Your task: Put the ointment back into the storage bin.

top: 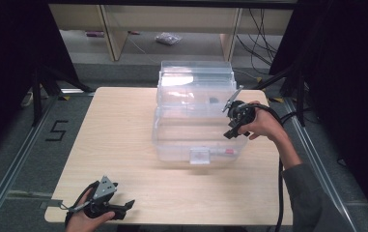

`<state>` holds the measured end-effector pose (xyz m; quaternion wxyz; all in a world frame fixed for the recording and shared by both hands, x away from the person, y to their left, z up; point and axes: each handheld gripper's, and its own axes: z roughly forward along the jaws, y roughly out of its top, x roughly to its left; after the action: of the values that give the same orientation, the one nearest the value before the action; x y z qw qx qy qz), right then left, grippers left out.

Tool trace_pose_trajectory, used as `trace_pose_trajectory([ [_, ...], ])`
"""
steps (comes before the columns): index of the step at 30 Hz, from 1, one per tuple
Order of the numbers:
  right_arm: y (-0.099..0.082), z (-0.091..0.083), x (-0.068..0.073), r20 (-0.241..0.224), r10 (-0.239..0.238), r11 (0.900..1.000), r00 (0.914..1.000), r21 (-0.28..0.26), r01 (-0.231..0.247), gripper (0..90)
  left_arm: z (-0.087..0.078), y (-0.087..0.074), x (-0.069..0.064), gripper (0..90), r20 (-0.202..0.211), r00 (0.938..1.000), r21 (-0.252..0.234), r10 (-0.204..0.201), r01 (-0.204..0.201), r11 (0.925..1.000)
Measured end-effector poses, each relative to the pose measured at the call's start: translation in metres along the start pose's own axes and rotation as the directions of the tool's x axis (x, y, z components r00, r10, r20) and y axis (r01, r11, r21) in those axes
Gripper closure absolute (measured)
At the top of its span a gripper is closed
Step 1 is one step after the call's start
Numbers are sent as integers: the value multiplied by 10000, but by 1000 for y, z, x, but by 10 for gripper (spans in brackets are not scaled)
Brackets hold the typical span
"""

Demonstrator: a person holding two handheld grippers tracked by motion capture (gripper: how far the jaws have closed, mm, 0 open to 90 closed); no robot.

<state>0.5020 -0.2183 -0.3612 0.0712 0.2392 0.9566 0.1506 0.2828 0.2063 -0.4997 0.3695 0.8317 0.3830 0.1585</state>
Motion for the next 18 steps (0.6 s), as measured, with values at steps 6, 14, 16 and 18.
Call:
trace_pose_trajectory([
  [6,-2,-5,6,199,351,9990,9992,-302,-345,400,0,0,1,149,24,10000,-5,57,-57,10000],
  [14,-6,-8,17,132,783,9931,9968,-882,-769,350,0,0,1,149,25,10000,-6,56,-56,10000],
  [16,-7,-8,20,117,830,9919,9965,-978,-815,339,0,0,0,149,19,10000,-14,-9,9,10000],
  [18,-10,-9,24,238,885,9902,9958,-1105,-853,332,0,0,1,149,20,10000,-13,10,-10,10000],
])
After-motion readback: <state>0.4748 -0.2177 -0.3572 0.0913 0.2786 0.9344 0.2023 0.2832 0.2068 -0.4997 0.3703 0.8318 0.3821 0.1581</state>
